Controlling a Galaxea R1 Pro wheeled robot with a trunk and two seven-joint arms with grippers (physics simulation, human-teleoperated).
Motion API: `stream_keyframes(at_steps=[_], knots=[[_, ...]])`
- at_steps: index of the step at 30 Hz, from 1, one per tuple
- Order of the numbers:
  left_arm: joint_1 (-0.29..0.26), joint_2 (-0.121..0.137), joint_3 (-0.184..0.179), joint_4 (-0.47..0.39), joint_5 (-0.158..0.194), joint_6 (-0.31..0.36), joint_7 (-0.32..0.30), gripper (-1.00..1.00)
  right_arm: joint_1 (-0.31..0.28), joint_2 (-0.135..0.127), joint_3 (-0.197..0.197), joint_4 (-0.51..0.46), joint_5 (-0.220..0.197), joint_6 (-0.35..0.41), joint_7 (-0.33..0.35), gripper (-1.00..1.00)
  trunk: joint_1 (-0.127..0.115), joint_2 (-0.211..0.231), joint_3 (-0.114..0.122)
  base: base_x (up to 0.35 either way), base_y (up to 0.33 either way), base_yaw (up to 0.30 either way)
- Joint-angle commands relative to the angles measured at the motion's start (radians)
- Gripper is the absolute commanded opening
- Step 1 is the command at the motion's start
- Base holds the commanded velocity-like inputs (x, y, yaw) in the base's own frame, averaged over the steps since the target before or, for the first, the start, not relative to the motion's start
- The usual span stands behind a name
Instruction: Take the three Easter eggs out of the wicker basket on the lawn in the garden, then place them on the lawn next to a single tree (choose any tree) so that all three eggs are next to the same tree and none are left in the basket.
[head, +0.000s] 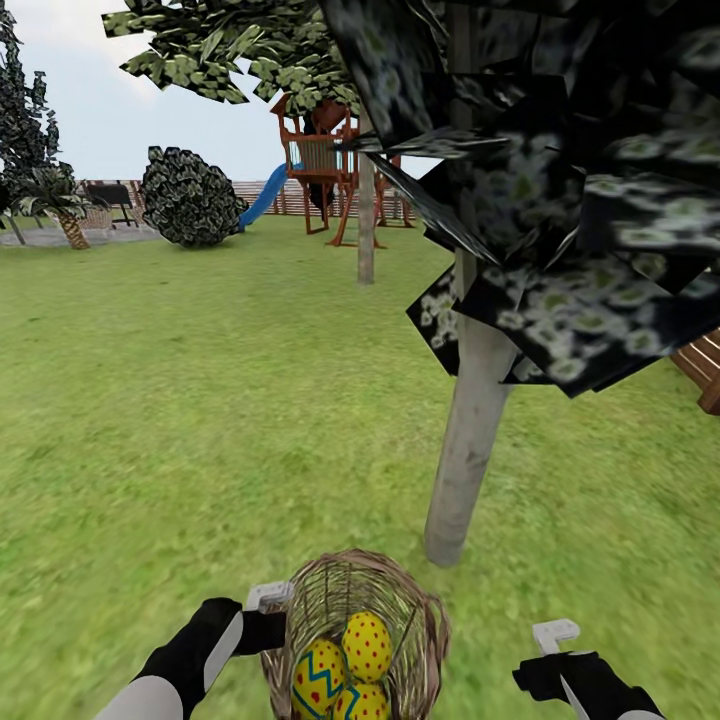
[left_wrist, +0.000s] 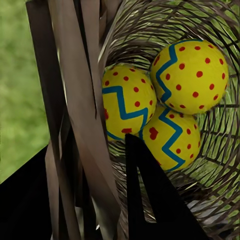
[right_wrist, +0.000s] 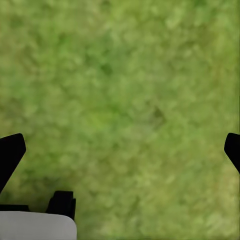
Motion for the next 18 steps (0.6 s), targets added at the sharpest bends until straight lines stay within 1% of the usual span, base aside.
stream_keyframes(at_steps=[1, 2, 4, 6, 7, 14, 18], knots=[[0.000, 0.000, -0.001, 0.005, 0.018, -0.033, 0.000, -1.00, 0.000, 0.000, -0.008, -0.002, 0.010, 0.004, 0.008, 1.00, 0.004, -0.008, -0.004, 0.000, 0.000, 0.000], [0.000, 0.000, 0.000, 0.024, 0.018, -0.053, -0.002, -1.00, 0.000, 0.000, -0.008, -0.002, 0.010, 0.004, 0.008, 1.00, 0.008, -0.015, -0.007, 0.000, 0.000, 0.000], [0.000, -0.001, 0.001, 0.049, 0.018, -0.070, -0.005, -1.00, 0.000, 0.001, -0.008, -0.002, 0.011, -0.006, 0.008, 1.00, 0.015, -0.029, -0.014, 0.000, 0.000, 0.000], [0.000, -0.002, 0.001, 0.062, 0.018, -0.116, -0.007, -1.00, 0.001, 0.002, -0.008, -0.001, 0.009, -0.050, 0.008, 1.00, 0.023, -0.043, -0.020, 0.000, 0.000, 0.000], [0.000, -0.002, 0.001, 0.066, 0.018, -0.128, -0.007, -1.00, 0.002, 0.002, -0.008, -0.001, 0.009, -0.057, 0.008, 1.00, 0.027, -0.050, -0.023, 0.000, 0.000, 0.000], [0.000, -0.001, 0.002, 0.071, 0.018, -0.136, -0.009, -1.00, 0.002, 0.000, -0.008, -0.001, 0.007, -0.062, 0.008, 1.00, 0.054, -0.099, -0.045, 0.000, 0.000, 0.000], [0.000, 0.000, 0.007, 0.069, 0.019, -0.135, -0.031, -1.00, 0.002, 0.000, -0.008, -0.001, 0.008, -0.062, 0.008, 1.00, 0.069, -0.127, -0.058, 0.000, 0.000, 0.000]])
